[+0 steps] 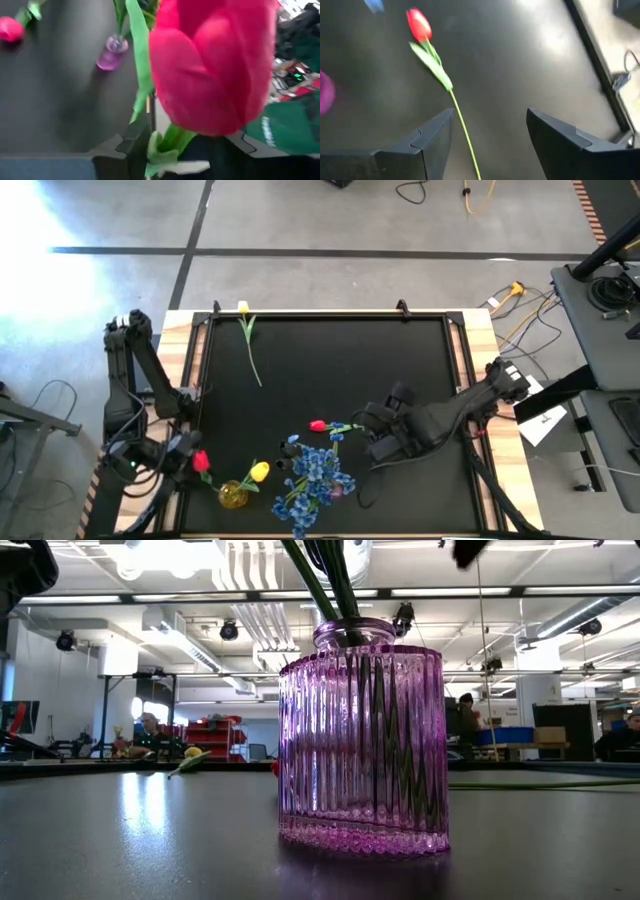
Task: Sort flowers into vase by color
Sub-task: Put the bottom red tulip into the yellow vase
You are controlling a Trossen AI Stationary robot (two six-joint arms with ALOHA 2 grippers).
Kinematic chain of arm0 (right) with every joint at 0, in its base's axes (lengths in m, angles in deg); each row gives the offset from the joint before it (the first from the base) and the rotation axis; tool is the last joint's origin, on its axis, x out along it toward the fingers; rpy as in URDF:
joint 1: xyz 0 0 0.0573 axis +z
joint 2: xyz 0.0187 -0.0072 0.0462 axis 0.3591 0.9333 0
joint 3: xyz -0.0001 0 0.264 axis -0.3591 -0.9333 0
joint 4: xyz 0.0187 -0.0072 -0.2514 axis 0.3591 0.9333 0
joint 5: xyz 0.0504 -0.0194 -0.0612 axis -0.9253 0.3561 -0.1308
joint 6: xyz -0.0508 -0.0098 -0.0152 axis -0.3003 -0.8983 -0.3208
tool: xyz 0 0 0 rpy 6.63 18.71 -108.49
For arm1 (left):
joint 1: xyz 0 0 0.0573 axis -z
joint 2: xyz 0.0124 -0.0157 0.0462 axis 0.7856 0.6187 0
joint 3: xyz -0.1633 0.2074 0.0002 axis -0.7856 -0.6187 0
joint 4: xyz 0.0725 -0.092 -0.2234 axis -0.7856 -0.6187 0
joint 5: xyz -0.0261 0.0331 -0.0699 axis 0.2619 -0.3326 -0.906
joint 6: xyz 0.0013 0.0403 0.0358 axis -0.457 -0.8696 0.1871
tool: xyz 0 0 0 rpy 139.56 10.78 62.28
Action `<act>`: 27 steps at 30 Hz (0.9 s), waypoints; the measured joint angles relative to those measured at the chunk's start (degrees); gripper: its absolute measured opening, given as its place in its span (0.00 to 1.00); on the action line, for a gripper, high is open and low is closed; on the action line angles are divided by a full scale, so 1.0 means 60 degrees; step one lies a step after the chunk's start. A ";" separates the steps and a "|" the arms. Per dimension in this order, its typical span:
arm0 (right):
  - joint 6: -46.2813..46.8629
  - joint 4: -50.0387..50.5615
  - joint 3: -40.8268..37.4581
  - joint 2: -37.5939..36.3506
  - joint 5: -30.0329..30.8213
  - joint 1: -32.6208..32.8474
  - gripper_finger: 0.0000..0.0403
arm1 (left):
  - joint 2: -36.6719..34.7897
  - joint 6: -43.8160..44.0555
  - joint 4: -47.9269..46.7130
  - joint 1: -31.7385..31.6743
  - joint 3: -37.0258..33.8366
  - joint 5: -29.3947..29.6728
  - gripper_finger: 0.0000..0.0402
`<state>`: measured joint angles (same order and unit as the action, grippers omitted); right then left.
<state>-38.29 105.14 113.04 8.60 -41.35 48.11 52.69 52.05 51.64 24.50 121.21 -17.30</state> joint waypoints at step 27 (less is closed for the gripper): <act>-0.4737 -1.0799 -0.6375 0.0304 -0.3093 -0.2441 0.60 | -0.1759 0.0007 -0.0253 -0.0013 0.0164 -0.0950 0.52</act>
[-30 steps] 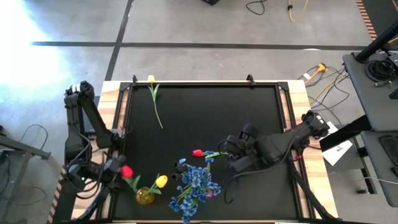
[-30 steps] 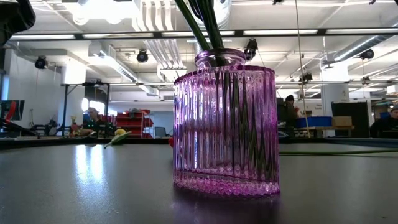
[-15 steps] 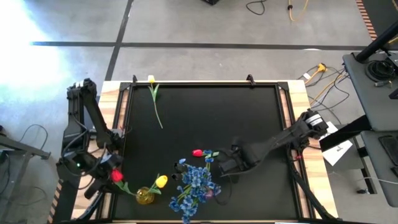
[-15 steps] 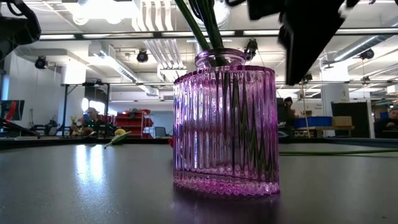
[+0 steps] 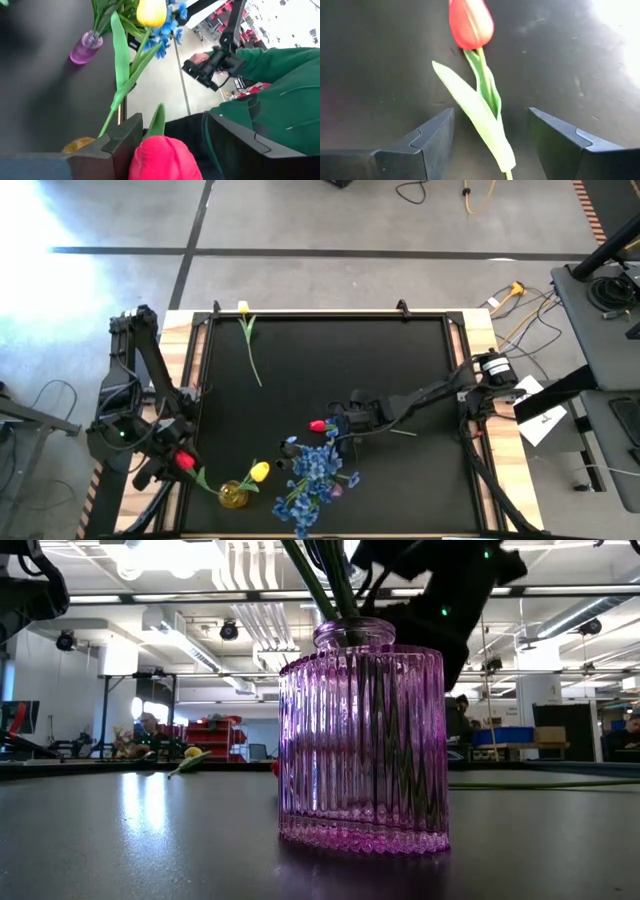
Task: Sort flowers into vase by color
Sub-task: Put the bottom red tulip into the yellow vase, then put the red tulip into the yellow vase
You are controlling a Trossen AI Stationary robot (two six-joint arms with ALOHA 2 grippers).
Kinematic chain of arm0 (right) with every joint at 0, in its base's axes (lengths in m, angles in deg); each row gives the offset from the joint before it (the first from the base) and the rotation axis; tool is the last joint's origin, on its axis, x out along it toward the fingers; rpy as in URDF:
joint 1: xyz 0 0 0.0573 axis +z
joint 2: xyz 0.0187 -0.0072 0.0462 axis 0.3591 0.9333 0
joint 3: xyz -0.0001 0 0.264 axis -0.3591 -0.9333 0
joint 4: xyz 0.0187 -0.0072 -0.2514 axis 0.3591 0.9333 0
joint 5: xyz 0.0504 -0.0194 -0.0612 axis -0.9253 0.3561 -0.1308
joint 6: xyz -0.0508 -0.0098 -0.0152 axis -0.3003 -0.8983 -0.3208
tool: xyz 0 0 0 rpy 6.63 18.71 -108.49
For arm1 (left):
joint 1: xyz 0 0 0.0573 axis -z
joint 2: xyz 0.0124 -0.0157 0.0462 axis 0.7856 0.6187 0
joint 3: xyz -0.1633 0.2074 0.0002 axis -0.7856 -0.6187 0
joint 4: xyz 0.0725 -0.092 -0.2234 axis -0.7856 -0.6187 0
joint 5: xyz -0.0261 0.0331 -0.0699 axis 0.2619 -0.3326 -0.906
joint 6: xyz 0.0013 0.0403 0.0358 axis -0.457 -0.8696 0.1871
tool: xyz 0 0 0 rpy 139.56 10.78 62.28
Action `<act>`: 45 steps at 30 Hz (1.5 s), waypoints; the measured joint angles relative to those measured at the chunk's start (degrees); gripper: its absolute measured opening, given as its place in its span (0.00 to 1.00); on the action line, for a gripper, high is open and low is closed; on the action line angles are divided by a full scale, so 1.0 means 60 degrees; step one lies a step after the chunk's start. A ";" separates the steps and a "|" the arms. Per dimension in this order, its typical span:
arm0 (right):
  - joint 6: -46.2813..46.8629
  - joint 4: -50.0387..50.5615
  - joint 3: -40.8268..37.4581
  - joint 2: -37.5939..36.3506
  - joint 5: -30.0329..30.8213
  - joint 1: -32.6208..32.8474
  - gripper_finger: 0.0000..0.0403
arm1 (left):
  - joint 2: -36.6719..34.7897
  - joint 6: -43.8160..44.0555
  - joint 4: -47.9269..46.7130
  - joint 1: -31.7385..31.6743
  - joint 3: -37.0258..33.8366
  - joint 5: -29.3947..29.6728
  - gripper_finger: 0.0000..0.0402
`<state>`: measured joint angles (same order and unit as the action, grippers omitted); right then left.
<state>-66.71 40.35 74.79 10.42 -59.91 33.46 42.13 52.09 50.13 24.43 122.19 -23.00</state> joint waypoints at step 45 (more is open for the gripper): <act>-0.0929 -0.0118 0.1445 -0.5044 0.5245 -0.0067 0.03 | -0.1346 -0.6316 0.2207 -0.0464 0.0000 0.4092 0.52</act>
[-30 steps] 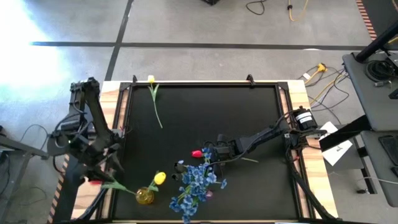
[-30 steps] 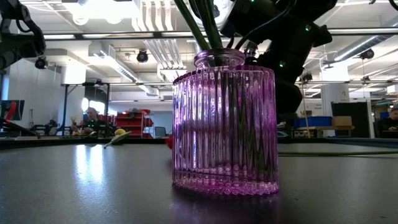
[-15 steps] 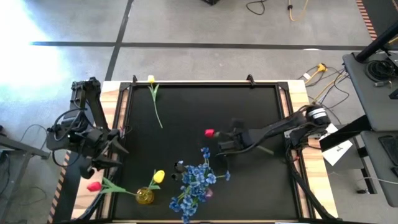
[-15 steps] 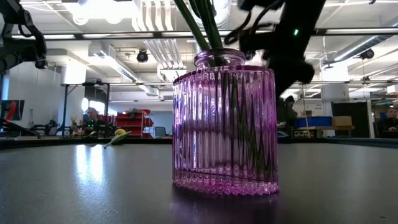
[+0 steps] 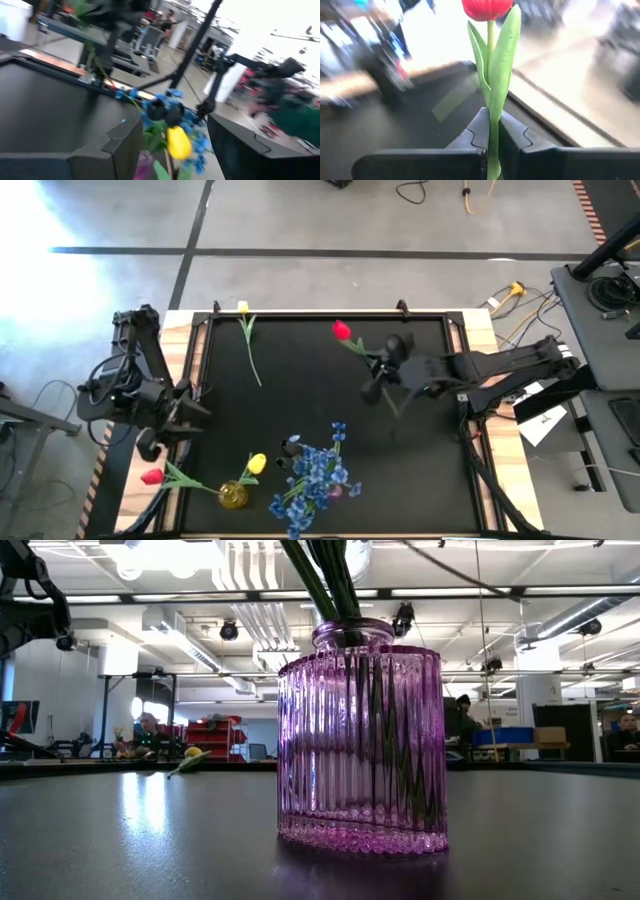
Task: Sort flowers into vase by color
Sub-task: Put the red tulip into the yellow vase
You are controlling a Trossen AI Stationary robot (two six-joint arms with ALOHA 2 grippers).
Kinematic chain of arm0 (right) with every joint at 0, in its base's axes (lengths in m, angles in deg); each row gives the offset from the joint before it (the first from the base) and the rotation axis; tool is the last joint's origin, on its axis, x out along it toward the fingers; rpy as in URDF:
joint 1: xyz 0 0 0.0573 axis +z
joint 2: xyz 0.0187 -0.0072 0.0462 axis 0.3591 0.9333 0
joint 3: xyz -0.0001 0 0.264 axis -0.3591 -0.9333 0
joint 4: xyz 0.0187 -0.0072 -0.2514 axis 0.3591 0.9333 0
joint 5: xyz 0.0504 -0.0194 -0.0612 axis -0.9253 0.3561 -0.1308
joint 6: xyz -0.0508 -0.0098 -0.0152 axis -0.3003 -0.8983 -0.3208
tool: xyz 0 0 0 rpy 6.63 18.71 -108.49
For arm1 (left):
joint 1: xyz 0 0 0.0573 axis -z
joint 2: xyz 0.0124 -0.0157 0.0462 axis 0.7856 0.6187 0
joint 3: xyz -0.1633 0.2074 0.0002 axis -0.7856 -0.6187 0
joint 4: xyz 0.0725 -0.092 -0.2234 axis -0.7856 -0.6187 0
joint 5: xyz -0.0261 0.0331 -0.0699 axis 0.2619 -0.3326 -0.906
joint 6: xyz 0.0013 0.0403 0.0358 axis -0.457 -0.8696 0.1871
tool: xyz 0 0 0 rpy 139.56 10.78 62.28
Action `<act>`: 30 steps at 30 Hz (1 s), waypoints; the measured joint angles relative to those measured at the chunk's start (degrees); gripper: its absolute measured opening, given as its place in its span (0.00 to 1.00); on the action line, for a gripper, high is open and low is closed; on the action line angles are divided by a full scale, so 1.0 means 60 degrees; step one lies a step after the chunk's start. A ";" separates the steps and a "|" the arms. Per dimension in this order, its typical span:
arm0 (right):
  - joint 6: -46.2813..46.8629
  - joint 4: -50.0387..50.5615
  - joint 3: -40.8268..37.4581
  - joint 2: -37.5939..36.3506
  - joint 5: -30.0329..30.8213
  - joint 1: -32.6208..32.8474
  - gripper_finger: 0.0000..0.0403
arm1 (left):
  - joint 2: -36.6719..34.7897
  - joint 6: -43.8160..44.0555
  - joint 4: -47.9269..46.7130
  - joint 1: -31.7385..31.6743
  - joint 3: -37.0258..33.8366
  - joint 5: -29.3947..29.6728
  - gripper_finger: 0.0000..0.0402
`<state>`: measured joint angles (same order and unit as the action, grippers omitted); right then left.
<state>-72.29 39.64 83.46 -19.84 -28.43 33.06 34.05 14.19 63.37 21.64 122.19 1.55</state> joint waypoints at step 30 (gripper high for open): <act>-0.3907 -0.8597 0.5597 0.6729 -0.4364 -0.0423 0.03 | 0.1442 -0.3425 0.3931 -0.8617 -0.0018 -0.7576 0.51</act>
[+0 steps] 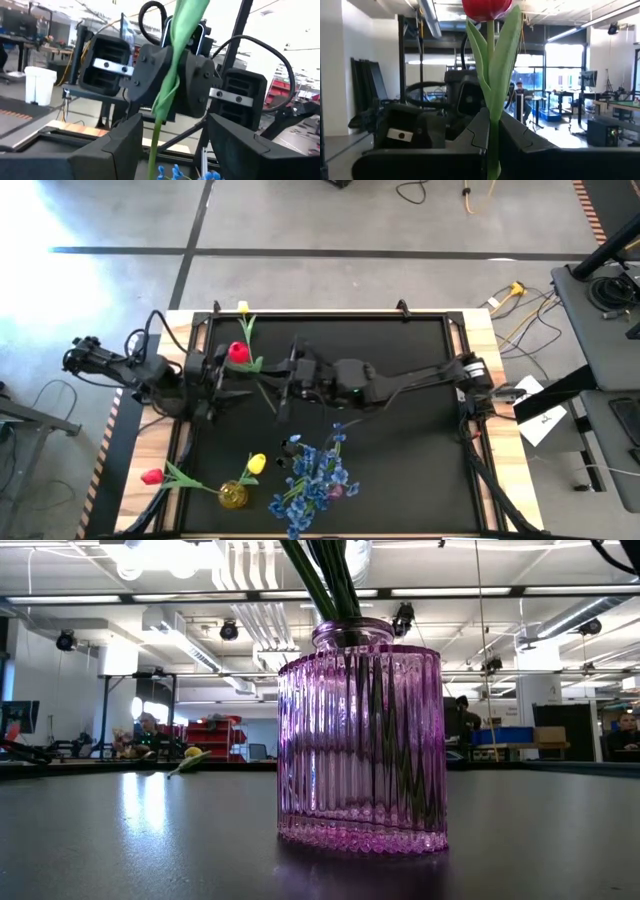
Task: Sort flowers into vase by color
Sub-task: Put the red tulip into the yellow vase
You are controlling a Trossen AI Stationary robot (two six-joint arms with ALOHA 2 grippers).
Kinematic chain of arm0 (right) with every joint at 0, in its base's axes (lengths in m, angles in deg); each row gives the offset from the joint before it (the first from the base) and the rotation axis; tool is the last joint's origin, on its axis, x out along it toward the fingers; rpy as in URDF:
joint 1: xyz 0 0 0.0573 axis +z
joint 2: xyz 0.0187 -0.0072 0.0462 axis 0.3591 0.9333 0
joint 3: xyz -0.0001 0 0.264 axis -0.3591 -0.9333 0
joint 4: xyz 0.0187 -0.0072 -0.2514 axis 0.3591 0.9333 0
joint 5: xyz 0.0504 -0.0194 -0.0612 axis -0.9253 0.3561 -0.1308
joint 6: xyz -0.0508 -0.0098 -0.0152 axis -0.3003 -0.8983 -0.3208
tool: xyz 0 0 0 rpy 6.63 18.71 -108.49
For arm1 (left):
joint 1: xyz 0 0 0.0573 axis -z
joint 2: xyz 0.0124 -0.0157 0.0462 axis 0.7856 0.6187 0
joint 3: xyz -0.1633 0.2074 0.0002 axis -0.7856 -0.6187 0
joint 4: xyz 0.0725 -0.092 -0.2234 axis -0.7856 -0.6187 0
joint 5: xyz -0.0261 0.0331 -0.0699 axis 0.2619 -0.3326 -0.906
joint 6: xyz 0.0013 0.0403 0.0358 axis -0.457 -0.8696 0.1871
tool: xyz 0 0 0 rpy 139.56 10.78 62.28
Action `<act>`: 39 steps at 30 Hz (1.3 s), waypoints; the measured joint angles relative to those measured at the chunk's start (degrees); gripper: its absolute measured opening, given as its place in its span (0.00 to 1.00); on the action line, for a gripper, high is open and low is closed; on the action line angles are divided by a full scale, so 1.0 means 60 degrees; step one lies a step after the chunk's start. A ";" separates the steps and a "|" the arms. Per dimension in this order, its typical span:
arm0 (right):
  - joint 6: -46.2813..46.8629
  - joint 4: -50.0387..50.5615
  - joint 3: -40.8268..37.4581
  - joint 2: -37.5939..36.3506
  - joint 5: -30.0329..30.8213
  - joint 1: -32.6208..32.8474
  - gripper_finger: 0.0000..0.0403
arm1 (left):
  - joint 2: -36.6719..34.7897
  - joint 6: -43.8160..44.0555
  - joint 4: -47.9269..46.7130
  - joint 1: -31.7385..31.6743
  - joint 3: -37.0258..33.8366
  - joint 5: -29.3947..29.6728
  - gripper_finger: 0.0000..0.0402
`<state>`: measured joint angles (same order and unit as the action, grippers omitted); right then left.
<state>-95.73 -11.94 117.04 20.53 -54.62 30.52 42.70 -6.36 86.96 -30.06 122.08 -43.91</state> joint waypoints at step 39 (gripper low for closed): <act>-0.0080 0.3507 0.1537 -0.0716 0.0878 0.0565 0.61 | -0.0423 -0.0353 -0.1239 0.4135 -0.0440 0.0393 0.00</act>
<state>-96.21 9.10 126.26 16.23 -49.35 33.91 40.17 -8.47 79.53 -5.25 119.44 -41.55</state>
